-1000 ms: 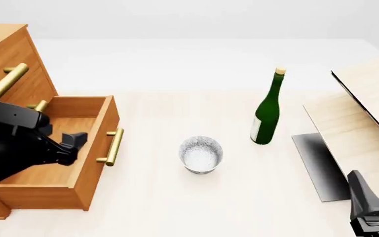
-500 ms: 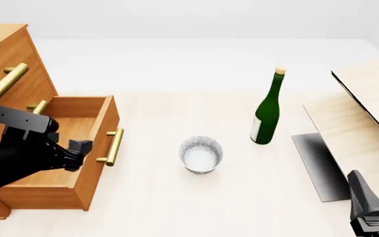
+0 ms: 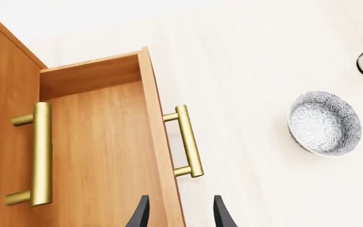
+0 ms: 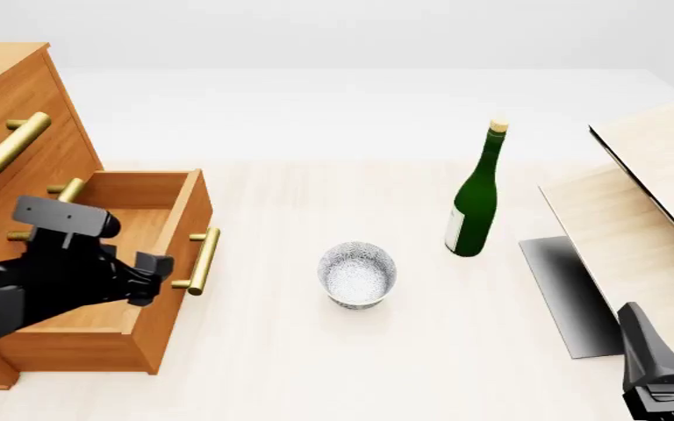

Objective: Put the bowl in the bottom drawer of the cabinet and close it.

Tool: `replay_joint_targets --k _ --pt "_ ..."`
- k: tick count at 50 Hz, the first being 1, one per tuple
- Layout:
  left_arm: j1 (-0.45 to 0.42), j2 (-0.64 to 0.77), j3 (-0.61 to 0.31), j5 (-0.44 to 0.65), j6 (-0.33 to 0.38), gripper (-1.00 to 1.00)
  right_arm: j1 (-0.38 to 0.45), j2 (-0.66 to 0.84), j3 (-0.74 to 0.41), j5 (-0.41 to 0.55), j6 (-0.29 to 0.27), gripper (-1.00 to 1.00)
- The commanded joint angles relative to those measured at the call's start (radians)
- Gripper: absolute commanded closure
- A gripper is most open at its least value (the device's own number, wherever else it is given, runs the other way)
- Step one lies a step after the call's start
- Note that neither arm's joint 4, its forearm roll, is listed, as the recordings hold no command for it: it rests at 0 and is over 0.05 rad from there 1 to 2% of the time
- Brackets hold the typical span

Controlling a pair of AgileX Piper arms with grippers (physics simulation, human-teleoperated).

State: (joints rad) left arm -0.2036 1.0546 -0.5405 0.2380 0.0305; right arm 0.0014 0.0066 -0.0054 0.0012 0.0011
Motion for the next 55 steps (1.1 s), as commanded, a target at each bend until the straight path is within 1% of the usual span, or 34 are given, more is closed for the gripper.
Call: replay_joint_targets --k 1,6,19,39,55 --pt "-0.001 0.022 -0.001 -0.008 -0.032 -1.00 0.000 0.000 0.000 -0.001 0.000 -1.00" --pt "0.009 0.036 0.003 -0.020 -0.034 -1.00 0.000 0.000 0.001 -0.001 0.000 -1.00" --pt "0.003 0.066 0.024 -0.039 -0.055 -1.00 0.000 0.000 0.001 -0.001 0.000 -1.00" --pt "0.000 0.104 0.044 -0.066 -0.065 -1.00 0.000 0.000 0.000 -0.001 0.000 -1.00" --pt "0.003 0.146 0.044 -0.086 -0.084 -1.00 0.000 0.000 0.000 -0.001 0.000 -1.00"
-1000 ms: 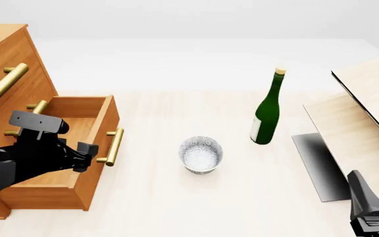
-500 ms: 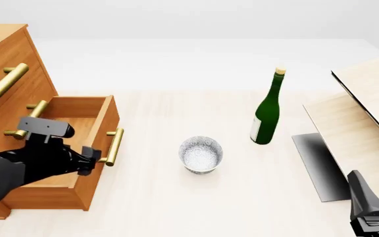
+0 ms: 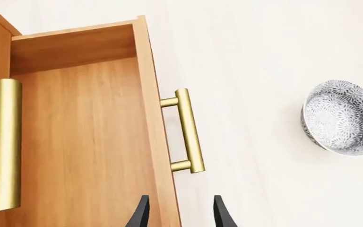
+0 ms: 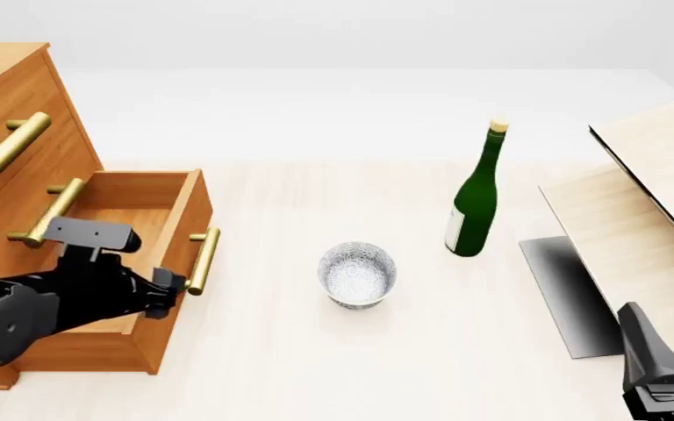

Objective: Put the bowl in the bottom drawer of the cabinet and close it.

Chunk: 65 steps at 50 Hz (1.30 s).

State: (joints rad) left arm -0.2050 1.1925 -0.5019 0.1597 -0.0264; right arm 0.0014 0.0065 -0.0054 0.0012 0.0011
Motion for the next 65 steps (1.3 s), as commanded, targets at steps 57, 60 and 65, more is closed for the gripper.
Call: replay_joint_targets --k 57,60,65 --pt "-0.017 0.085 0.038 -0.052 -0.038 -1.00 0.000 0.000 0.000 -0.001 0.000 -1.00" --pt "-0.020 0.094 0.033 -0.058 -0.036 -1.00 0.000 0.000 0.001 -0.001 0.000 -1.00" --pt "-0.034 0.114 0.031 -0.066 -0.046 -1.00 0.000 0.000 0.000 -0.001 0.000 -1.00"
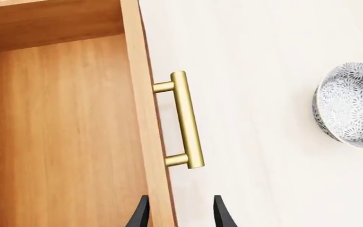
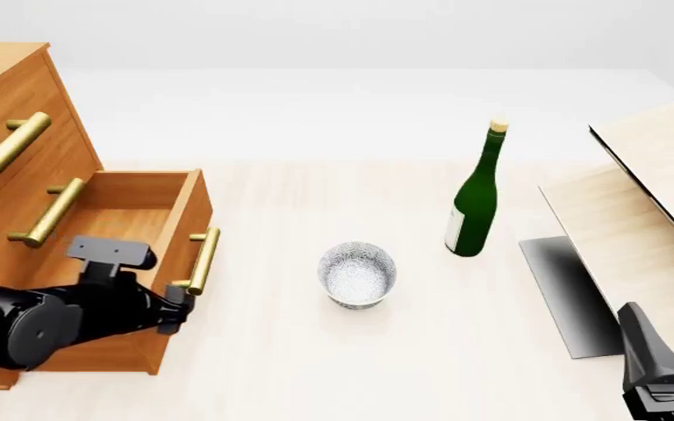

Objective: Put the bowl in the bottom drawer of the cabinet and close it.

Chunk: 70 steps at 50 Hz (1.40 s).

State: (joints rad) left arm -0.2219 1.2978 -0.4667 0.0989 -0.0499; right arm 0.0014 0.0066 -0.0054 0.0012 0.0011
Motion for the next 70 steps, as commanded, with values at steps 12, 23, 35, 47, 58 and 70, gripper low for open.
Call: replay_joint_targets --k 12,23,35,47,58,70 --pt "-0.024 -0.001 0.007 -0.005 -0.022 -1.00 0.000 0.000 0.000 -0.001 0.000 -1.00" --pt "-0.040 0.007 0.003 -0.008 -0.016 -1.00 0.000 0.000 0.001 -0.001 0.000 -1.00" --pt "-0.066 0.032 -0.010 -0.013 -0.027 -1.00 0.000 0.000 0.000 -0.001 0.000 -1.00" --pt "-0.091 0.047 -0.017 -0.018 -0.038 -1.00 0.000 0.000 0.000 -0.001 0.000 -1.00" --pt "-0.109 0.041 -0.020 -0.013 -0.042 -1.00 0.000 0.000 0.000 -0.001 0.000 -1.00" --pt "-0.118 0.036 -0.017 -0.014 -0.042 -1.00 0.000 0.000 0.000 -0.001 0.000 -1.00"
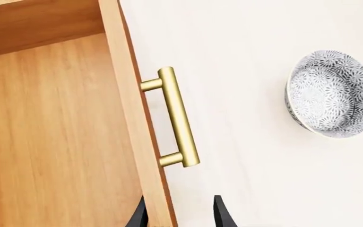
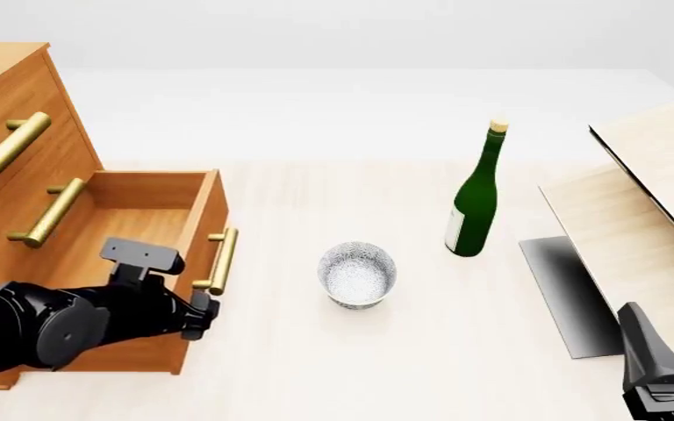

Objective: Put the bowl in the bottom drawer of the cabinet and close it.

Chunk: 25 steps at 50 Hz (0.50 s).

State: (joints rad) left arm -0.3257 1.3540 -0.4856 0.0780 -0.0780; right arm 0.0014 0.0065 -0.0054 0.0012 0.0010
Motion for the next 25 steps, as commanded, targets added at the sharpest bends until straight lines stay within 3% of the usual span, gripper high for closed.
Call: replay_joint_targets --k 1,25 --pt "-0.014 -0.020 0.001 0.007 -0.014 -1.00 0.000 0.000 0.000 -0.001 0.000 -1.00" --pt "-0.092 -0.061 0.002 0.021 -0.044 -1.00 0.000 0.000 0.001 -0.001 0.000 -1.00"
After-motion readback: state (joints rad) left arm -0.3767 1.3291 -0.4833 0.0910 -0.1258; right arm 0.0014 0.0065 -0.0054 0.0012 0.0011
